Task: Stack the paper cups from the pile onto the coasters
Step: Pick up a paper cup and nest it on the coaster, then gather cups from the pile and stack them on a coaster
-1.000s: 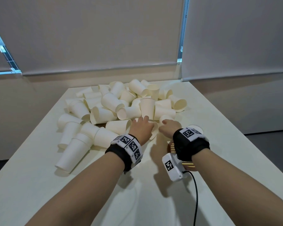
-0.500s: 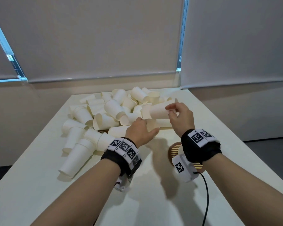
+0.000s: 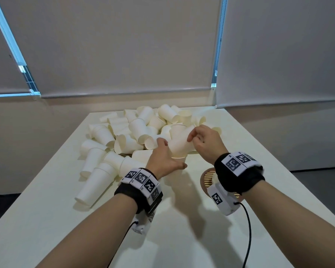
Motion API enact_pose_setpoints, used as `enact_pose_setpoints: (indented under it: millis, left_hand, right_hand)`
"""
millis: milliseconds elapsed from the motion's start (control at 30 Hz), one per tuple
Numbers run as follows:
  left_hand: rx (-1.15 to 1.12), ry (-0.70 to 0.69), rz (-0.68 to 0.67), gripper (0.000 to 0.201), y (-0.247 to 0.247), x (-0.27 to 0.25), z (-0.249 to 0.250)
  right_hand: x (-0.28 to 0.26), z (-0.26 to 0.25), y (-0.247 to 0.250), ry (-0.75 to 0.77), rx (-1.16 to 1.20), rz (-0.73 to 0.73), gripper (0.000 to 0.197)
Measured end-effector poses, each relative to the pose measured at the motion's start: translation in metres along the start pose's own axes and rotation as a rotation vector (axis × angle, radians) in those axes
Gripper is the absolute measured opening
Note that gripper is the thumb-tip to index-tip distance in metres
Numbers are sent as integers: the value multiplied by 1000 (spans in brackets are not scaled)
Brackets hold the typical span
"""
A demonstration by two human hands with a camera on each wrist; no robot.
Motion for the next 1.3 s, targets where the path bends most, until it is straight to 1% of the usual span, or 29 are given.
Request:
enact_pose_setpoints:
  millis: [67,100,167,233,300,367,467,533,567,633,700,733,800,833,867,933,1000,1033,1067,1100,1133,1200,1233,1300]
  left_hand:
    - [-20,-15,-1,89,3,-1,5]
    - [-30,-24,-10,93,3,-1,8]
    - [-26,-55,-47,100,-2,-2,18]
    - [-4,-109,-88,106,-10,-2,29]
    - [-5,-150,-114,110,-18,-2,38]
    - [-6,-168,-126,107,-22,-3,46]
    - [-20,-204,-96,87,-23,-5,54]
    - [-128,-205,-44,74,-22,-4,57]
    - [-205,-201,-25,70,-23,-5,60]
    - [-329,-207,-15,63,-29,-6,68]
    - [-386,-236,-24,58,-38,-8,80]
    - [-387,-257,-29,56,-43,-8,86]
    - [-337,-304,-44,54,-55,-8,96]
    - [-293,-330,-55,53,-61,-8,100]
    - [-240,-355,-73,52,-68,-9,104]
    - [-120,-393,-121,44,-82,-11,107]
    - [-1,-389,-201,35,-95,-12,102]
    - [56,-377,-260,30,-102,-13,97]
    - [111,-365,-325,29,-108,-14,90]
    - [150,-355,-380,30,-112,-16,84]
    - [165,-350,-413,32,-113,-18,78]
    - [141,-340,-397,38,-103,-19,71]
    - [140,-325,-353,39,-94,-17,68]
    - [192,-246,-216,35,-68,-7,57]
  right_hand:
    - [-2,2,1,-28,39,-9,25]
    - [-3,3,-1,-48,92,-41,25]
    - [-6,6,-8,-100,233,-138,22]
    - [-11,6,-14,-131,297,-248,11]
    - [-12,9,-16,-141,290,-313,30]
    - [-10,18,-11,-208,328,-279,35]
    - [-6,43,8,-371,388,-124,33]
    - [-4,61,22,-479,421,-48,32]
    - [-4,67,27,-501,340,-60,33]
    - [-4,78,33,-532,111,-131,36]
    - [-8,86,36,-592,12,-189,37]
    - [-8,92,38,-594,-67,-191,37]
    - [-10,98,44,-608,-124,-165,39]
    - [-12,100,44,-633,-63,-173,40]
    - [-12,105,43,-627,-21,-168,41]
    - [-19,110,42,-664,94,-139,40]
    - [-22,117,38,-687,132,-155,36]
    - [-23,119,35,-698,127,-166,40]
    - [-23,119,33,-694,111,-177,46]
    - [-26,117,32,-689,94,-198,48]
    - [-26,117,30,-674,63,-208,45]
    - [-26,111,28,-627,-28,-205,31]
    - [-25,104,28,-599,-91,-191,28]
    - [-21,92,29,-544,-187,-110,31]
Point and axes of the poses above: each hand's wrist, its own x-axis towards the middle knuckle, its own y-axis out of the back of the hand, z = x × y, the point moved 6 cm from there along x, towards the middle knuckle, and after that the axes turned 12 degrees about -x, right-handed, at the moved point
